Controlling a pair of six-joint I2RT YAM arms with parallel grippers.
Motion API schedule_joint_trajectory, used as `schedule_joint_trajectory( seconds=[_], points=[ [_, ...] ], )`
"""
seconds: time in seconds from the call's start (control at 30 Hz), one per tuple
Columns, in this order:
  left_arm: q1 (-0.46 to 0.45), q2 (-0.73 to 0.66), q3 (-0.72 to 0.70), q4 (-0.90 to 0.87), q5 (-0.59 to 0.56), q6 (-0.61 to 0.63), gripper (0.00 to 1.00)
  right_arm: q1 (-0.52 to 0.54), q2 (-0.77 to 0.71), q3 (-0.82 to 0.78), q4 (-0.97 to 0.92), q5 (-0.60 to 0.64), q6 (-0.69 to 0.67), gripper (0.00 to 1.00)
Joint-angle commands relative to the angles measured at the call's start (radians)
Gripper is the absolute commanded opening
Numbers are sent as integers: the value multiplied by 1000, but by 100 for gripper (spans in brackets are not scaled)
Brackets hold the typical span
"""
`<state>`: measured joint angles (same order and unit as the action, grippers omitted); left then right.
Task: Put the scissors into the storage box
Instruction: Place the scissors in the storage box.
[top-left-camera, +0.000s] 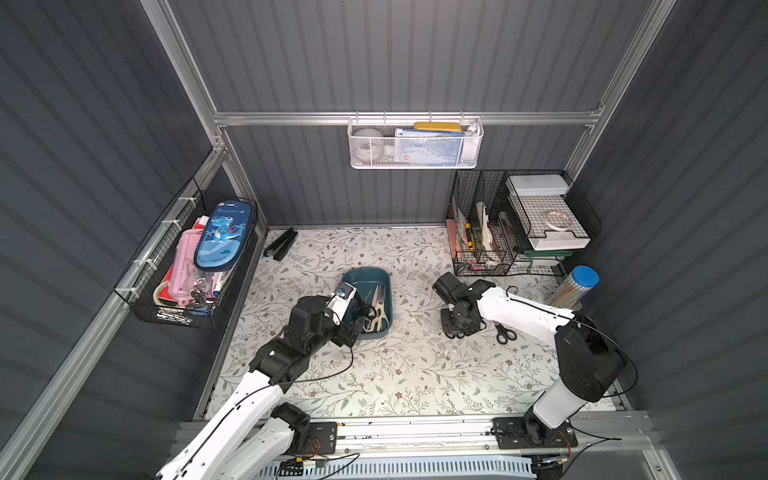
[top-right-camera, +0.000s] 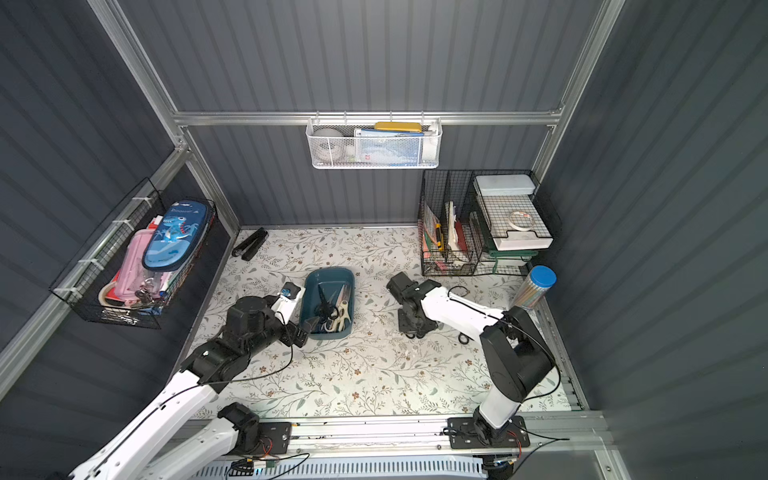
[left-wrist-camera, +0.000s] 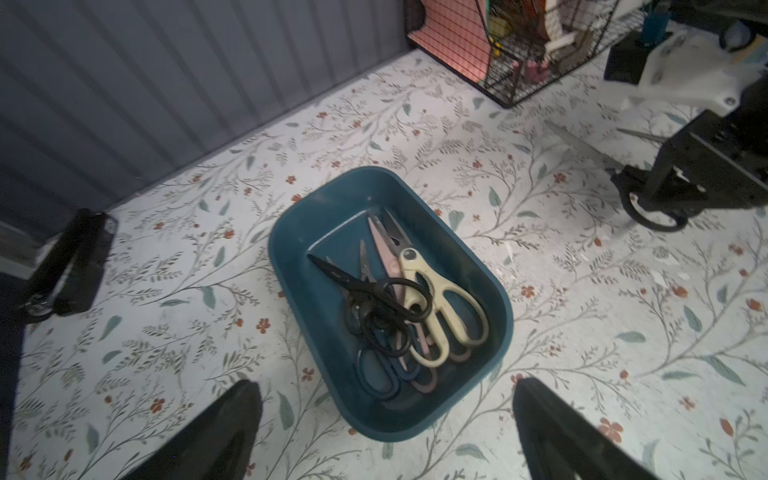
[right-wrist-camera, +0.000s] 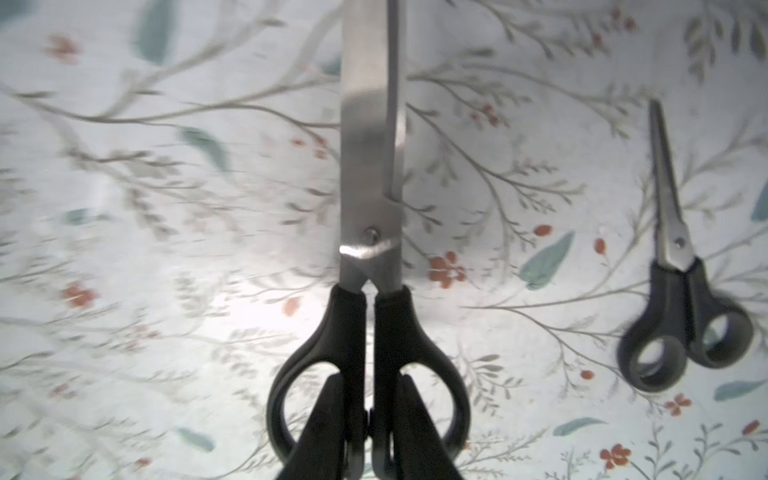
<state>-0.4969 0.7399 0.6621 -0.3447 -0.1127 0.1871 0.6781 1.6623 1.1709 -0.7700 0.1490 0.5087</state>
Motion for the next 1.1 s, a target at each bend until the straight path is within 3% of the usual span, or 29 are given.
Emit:
schedule_joint_trajectory(
  seconds=[0.0,0.1,0.3,0.53,0.63,0.7,0.8,0.93,1.0,1.07],
  points=[
    [22,-22,-32,1,-122,-59,99,74,44,126,-19,-14,-64,14],
    [49,9,-15,-28,-188,-77,100,124,133,280,8,-150,-97,14],
    [80,74,11,-55,-167,-77,100,173,348,565,66,-264,-3,14],
    [87,58,13,-52,-168,-59,99,159,599,866,16,-291,98,16],
    [90,55,9,-50,-170,-54,99,158,648,932,-19,-308,108,25],
    [92,59,12,-54,-163,-54,100,156,649,935,-17,-307,103,26],
    [95,74,16,-56,-161,-53,99,153,625,931,-13,-310,86,39],
    [98,85,21,-56,-143,-53,99,138,505,870,-25,-246,60,43],
    [97,84,15,-49,-124,-48,99,114,375,743,11,-225,40,44],
    [98,85,19,-48,-98,-42,99,75,199,515,138,-177,32,48]
  ],
)
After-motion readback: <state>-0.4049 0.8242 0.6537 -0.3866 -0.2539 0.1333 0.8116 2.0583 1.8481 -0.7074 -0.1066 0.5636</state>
